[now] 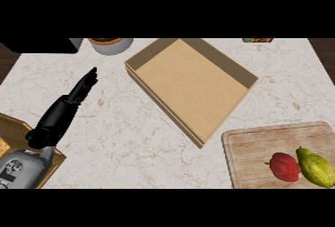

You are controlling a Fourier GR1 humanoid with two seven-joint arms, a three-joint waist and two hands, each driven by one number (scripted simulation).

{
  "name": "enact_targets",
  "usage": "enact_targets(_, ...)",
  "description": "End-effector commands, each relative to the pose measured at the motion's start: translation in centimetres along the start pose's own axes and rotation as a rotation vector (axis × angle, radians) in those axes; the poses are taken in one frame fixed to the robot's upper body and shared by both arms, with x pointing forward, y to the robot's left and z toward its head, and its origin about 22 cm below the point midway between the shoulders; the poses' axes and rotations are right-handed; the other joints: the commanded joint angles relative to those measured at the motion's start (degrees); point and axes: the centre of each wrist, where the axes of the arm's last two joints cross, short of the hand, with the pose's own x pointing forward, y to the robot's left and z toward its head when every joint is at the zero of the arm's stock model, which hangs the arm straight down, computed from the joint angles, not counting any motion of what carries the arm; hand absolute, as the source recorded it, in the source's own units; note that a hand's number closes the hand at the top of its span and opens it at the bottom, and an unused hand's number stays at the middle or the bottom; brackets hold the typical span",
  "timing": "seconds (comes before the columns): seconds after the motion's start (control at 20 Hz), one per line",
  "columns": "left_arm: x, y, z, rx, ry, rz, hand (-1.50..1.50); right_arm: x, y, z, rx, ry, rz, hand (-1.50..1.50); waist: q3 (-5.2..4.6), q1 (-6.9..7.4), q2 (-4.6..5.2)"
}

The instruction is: Pick the pear from the cutting board and place it in the cardboard box

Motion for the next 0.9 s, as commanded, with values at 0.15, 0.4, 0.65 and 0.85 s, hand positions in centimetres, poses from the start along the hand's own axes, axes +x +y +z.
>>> enact_targets(0.15,-0.3,0.9,-0.5,0.005,-0.002,0.001,0.0,-0.5,-0.1,-1.5,0.107,-0.104,-0.039,-1.5,-0.11,-0.59,-0.09)
enact_targets(0.4,0.3,0.4,-0.9,-0.002,-0.008,-0.013,0.0,-1.7,0.4,-2.1,0.106,-0.091,-0.052,-1.5,-0.07,-0.29,0.01)
enact_targets(0.65,-0.2,0.0,-0.2,0.009,-0.001,-0.011,0.0,-1.9,2.5,-3.3,0.126,-0.083,-0.01,-1.5,-0.13,-0.92,-0.22)
enact_targets(0.85,0.0,0.0,1.0,0.022,0.0,0.0,0.0,-2.8,1.9,-2.4,0.143,-0.026,0.017,-1.5,-0.11,-0.64,-0.26)
